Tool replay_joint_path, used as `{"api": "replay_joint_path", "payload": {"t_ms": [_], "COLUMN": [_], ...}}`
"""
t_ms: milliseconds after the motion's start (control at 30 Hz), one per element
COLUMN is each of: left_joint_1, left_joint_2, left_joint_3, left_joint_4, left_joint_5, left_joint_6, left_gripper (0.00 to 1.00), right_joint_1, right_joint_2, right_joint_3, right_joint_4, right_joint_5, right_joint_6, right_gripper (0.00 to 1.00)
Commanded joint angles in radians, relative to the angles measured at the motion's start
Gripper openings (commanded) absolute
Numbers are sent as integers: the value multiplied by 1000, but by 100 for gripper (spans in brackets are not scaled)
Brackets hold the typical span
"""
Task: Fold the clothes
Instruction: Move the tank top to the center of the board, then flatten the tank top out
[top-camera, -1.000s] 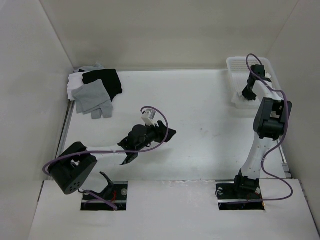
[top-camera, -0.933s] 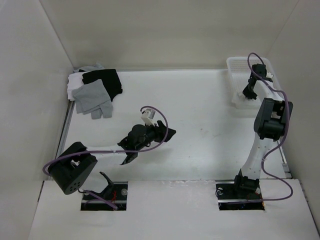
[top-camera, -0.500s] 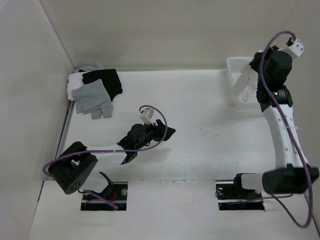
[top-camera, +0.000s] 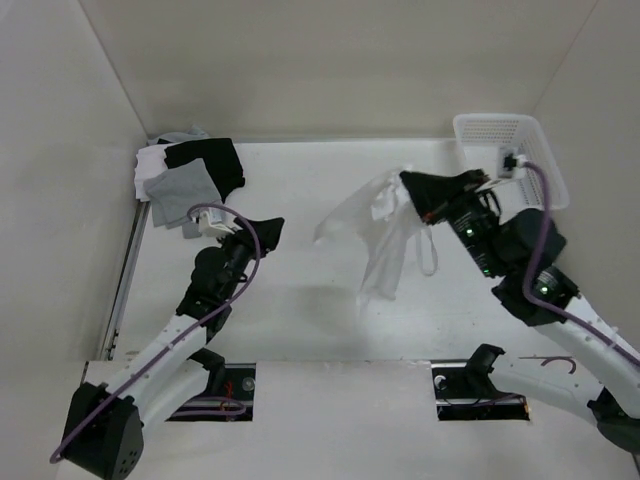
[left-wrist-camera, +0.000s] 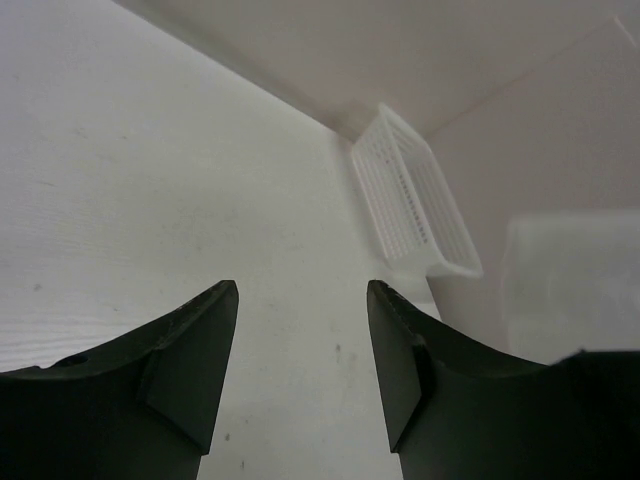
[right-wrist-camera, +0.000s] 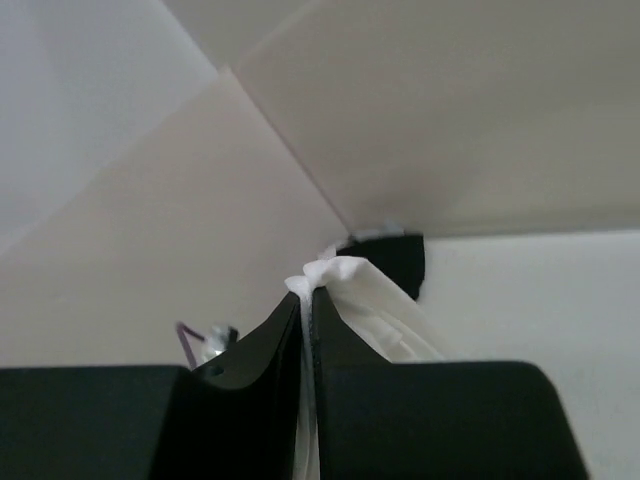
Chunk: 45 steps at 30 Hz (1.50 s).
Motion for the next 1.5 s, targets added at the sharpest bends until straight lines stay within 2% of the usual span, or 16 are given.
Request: {"api": "replay_joint_path", "payload": {"t_ms": [0, 133, 267, 367, 467, 500, 633, 700, 767, 800, 867, 933, 1033, 1133, 1300, 1467], "left_joint_1": [67, 98, 64, -27, -164, -202, -362, -413, -451, -465, -482, -486, -490, -482, -493, -488], "left_joint_2": [-90, -86, -5, 52, 89, 100, 204, 282, 365, 406, 480, 503, 546, 620, 692, 692], "left_joint_3": [-40, -60, -62, -31, 9, 20, 87, 135, 187, 210, 250, 260, 285, 332, 368, 368], "left_joint_4": [-121, -174, -178, -181, -221, -232, -275, -280, -280, -280, -275, -257, -205, -206, -201, -211], "left_joint_5": [-53, -39, -10, 10, -34, -59, -229, -264, -267, -275, -286, -313, -326, -318, -307, -307], "left_joint_6": [-32, -32, 5, 77, 158, 183, 309, 361, 402, 413, 419, 415, 429, 446, 458, 458], "left_gripper": [53, 55, 55, 51, 46, 45, 42, 42, 42, 41, 39, 39, 49, 49, 43, 29], "right_joint_1": [30, -112, -263, -294, -249, -231, -107, -61, -19, -7, 5, 18, 48, 52, 42, 27], "right_joint_2": [31, 228, 534, 679, 665, 642, 497, 429, 351, 319, 254, 236, 246, 275, 337, 375], "right_joint_3": [-199, -383, -275, -117, -126, -159, -398, -503, -619, -664, -742, -770, -787, -786, -790, -784], "right_joint_4": [69, 220, 246, 159, 130, 130, 114, 101, 93, 87, 55, 13, -21, -10, 79, 120], "right_joint_5": [-24, -249, -391, -353, -232, -206, -125, -98, -72, -66, -65, -71, -75, -97, -146, -141], "right_joint_6": [112, 178, 157, 109, 66, 68, 126, 196, 268, 304, 377, 414, 439, 437, 427, 422], "right_gripper": [11, 26, 34, 46, 60, 58, 22, 14, 16, 22, 44, 51, 59, 58, 43, 42]}}
